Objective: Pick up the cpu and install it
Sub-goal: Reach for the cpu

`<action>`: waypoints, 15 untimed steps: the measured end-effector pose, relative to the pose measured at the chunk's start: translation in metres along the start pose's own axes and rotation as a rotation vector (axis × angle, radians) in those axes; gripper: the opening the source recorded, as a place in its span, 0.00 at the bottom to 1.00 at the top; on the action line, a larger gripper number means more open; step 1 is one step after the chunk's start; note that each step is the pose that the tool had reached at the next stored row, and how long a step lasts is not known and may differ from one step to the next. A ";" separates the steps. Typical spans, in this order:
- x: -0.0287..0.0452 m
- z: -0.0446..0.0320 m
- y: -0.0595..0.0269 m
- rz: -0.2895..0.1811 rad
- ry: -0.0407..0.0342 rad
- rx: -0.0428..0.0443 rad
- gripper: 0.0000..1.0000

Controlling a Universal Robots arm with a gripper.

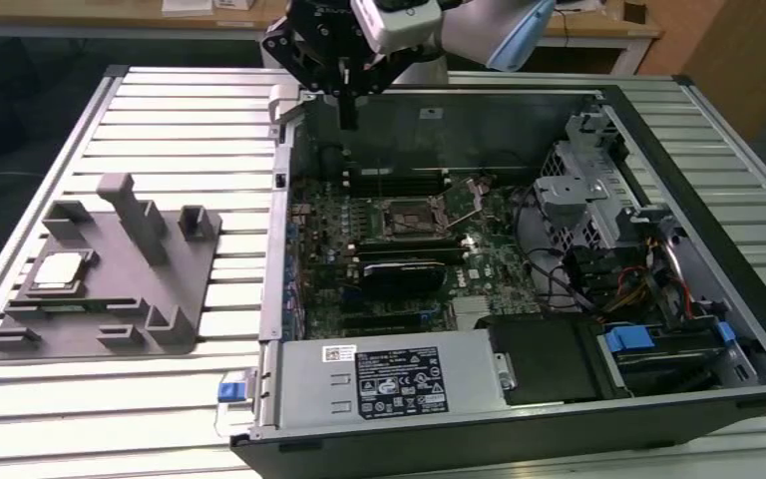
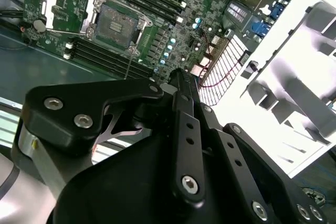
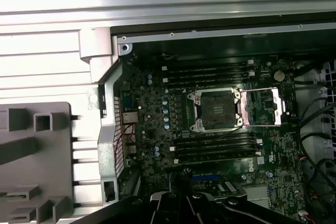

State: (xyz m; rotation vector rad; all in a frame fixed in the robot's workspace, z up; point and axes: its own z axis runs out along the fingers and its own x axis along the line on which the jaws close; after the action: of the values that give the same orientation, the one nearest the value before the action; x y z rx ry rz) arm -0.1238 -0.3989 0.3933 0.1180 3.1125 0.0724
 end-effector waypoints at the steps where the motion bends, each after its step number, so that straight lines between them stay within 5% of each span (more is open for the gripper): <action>1: 0.0002 0.0000 0.0000 0.000 0.0000 -0.0002 0.11; 15: 0.0050 -0.0001 -0.0004 0.000 0.0004 -0.0054 0.11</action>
State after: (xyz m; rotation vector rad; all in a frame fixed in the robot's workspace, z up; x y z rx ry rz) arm -0.1288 -0.3990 0.3933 0.1182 3.1125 0.0808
